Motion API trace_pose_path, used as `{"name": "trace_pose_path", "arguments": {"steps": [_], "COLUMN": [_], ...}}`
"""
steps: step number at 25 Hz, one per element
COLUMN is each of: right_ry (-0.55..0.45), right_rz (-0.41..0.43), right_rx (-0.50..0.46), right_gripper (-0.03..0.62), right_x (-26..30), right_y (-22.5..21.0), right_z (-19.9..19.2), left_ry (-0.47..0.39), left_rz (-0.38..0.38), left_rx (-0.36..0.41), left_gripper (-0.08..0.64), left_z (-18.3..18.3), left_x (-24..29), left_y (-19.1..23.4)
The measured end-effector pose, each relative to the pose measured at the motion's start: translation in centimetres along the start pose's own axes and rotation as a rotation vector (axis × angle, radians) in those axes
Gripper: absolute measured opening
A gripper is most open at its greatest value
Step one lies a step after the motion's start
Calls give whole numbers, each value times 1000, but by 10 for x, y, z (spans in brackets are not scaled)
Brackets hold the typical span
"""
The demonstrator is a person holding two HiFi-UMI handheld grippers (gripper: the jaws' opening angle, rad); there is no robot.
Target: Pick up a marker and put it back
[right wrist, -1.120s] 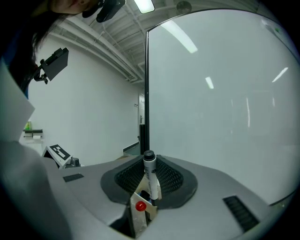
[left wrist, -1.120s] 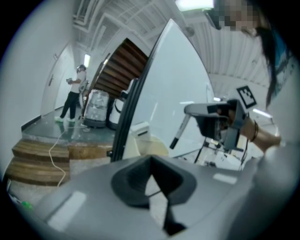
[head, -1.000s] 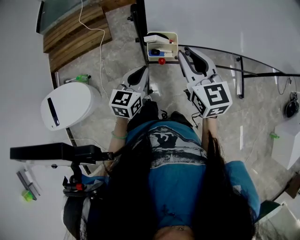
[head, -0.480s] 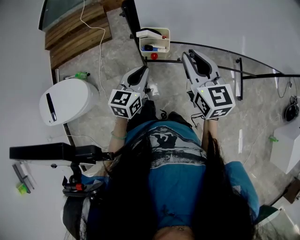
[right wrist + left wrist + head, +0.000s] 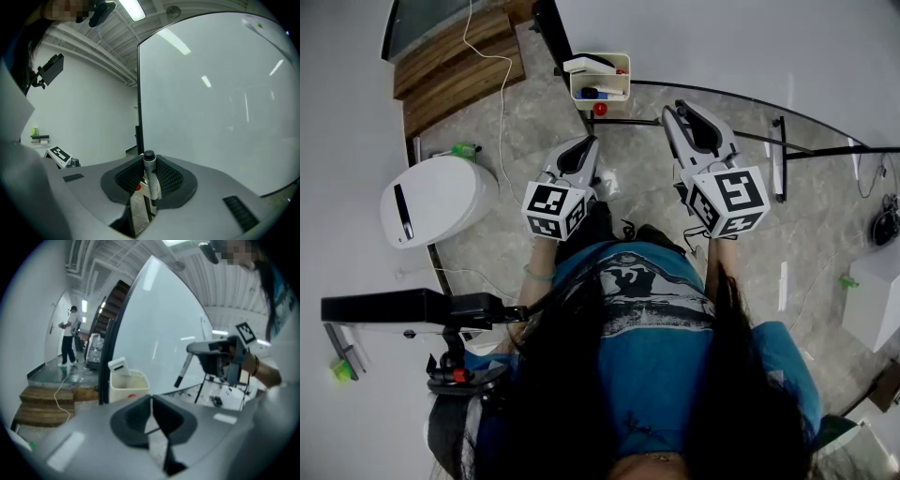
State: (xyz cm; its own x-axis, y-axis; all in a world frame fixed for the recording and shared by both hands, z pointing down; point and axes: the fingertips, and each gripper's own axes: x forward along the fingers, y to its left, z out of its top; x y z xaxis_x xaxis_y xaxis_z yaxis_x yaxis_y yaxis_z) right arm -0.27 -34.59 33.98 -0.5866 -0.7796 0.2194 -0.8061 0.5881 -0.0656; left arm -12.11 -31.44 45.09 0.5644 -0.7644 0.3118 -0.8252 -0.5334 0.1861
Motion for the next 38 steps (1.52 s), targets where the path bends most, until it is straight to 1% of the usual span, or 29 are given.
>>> {"name": "trace_pose_path", "arguments": {"steps": [2, 5, 11, 22, 26, 32, 35, 38], "right_ry": [1, 3, 3, -2, -13, -2, 34, 105], "right_rz": [3, 6, 12, 31, 57, 116, 137, 111], "right_rx": [1, 2, 1, -15, -62, -123, -161, -265], "right_gripper": [83, 83, 83, 83, 83, 83, 83, 83], "right_x": [0, 1, 4, 11, 25, 72, 97, 122], "right_y": [-1, -2, -2, 3, 11, 33, 45, 51], "right_z": [1, 1, 2, 4, 16, 23, 14, -2], "left_ry": [21, 18, -25, -21, -20, -12, -12, -5], "left_rz": [9, 17, 28, 29, 36, 56, 63, 72], "left_rx": [32, 38, -18, -23, -24, -33, -35, -40], "left_gripper": [3, 2, 2, 3, 3, 3, 2, 3], "left_z": [-1, 2, 10, 6, 6, 3, 3, 1], "left_x": [1, 2, 2, -1, -5, -11, -15, -18], "left_y": [-1, -1, 5, 8, 11, 30, 38, 51]}}
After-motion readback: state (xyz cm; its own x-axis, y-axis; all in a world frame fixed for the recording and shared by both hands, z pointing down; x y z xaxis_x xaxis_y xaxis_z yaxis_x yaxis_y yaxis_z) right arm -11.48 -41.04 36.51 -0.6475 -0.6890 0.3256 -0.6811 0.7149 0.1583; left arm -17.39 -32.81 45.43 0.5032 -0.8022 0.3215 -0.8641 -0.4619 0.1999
